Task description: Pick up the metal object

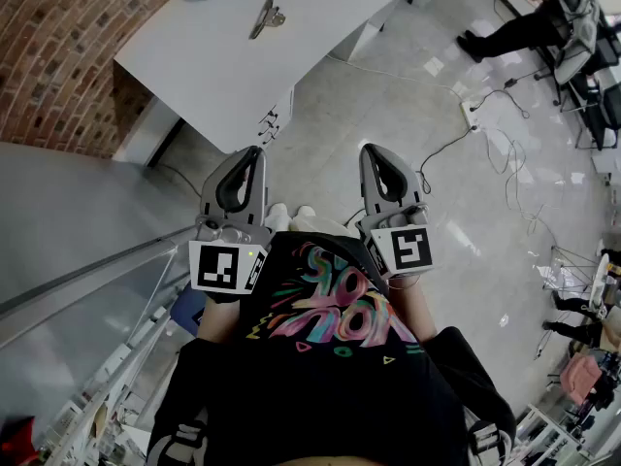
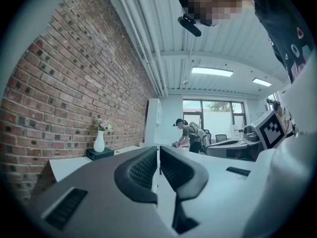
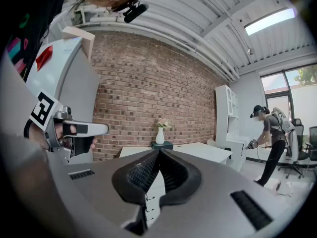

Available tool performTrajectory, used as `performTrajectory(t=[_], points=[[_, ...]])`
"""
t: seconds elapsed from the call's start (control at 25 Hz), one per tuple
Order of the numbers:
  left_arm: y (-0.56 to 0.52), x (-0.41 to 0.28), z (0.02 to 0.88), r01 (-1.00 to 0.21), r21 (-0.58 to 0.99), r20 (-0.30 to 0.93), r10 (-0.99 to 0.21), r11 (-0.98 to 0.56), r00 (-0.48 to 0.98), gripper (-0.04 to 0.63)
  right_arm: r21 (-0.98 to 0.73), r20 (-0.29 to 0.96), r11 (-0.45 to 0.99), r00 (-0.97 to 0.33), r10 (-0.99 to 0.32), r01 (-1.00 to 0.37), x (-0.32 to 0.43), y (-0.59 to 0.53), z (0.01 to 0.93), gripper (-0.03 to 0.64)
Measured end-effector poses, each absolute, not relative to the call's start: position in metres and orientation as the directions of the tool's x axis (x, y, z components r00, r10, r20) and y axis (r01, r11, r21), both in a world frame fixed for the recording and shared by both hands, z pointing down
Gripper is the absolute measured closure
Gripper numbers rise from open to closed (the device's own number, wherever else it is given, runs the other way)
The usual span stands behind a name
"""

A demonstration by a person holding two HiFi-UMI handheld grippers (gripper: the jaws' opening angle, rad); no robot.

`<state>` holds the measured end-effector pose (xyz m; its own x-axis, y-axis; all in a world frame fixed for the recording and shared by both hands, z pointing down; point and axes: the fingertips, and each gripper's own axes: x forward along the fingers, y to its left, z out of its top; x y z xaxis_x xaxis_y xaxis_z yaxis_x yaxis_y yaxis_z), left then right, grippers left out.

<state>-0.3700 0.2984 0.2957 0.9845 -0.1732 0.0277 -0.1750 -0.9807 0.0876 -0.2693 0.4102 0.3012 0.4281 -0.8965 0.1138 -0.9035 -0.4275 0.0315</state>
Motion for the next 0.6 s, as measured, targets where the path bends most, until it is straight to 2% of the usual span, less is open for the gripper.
performTrajectory(t=[0.6], points=[[0.307,-0.344,0.288,-0.198,0.053,0.029,-0.197,-0.979,0.980,0.560,0.037,0.131,-0.412,0.413,-0.901,-0.911,-0.243,0.429,0.303,0.598]])
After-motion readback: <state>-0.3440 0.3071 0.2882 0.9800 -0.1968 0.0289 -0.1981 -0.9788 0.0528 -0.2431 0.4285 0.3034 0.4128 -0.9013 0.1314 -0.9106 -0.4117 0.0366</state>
